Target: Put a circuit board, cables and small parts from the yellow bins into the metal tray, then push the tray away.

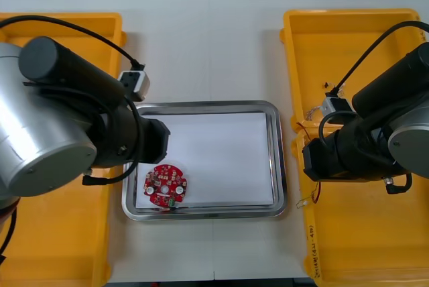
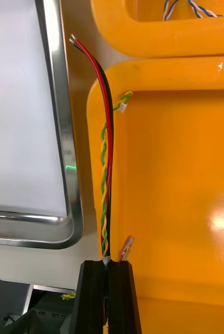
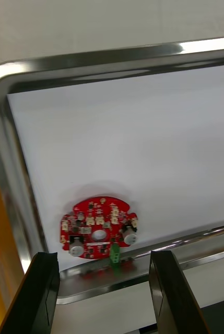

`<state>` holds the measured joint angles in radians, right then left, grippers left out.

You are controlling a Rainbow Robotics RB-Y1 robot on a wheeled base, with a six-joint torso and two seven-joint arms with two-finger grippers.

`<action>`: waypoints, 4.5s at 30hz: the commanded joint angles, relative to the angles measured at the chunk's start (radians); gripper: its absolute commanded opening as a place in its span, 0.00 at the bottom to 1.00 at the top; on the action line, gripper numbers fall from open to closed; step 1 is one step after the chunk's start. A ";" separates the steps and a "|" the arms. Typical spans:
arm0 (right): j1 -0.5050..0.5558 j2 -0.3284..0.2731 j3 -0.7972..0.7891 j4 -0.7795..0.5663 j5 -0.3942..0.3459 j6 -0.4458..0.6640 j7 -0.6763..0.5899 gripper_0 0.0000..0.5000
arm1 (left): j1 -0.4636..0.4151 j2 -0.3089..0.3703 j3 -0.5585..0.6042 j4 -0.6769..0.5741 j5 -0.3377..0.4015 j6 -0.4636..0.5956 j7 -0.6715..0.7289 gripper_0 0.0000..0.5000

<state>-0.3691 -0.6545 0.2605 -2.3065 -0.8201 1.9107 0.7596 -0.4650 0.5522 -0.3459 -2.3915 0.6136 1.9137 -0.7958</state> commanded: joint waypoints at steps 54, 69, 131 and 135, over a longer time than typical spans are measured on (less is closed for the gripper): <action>-0.395 0.138 0.496 0.219 0.147 -0.170 0.856 0.00 | -0.029 0.497 0.512 0.678 0.281 -0.050 -0.574 1.00; -0.435 0.133 0.614 0.299 0.210 -0.245 1.092 0.00 | -0.107 0.497 0.490 0.927 0.291 -0.182 -0.818 1.00; -0.450 0.142 0.626 0.322 0.122 -0.305 1.166 1.00 | -0.271 0.425 0.061 1.332 0.397 -0.673 -0.870 1.00; -0.450 0.131 0.549 0.308 0.058 -0.268 1.172 1.00 | -0.271 0.407 0.062 1.336 0.390 -0.676 -0.870 1.00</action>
<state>-0.7814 -0.4949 0.8873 -1.9525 -0.7275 1.6238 1.8907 -0.6898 0.9819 -0.2802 -1.0600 1.0169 1.2524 -1.5455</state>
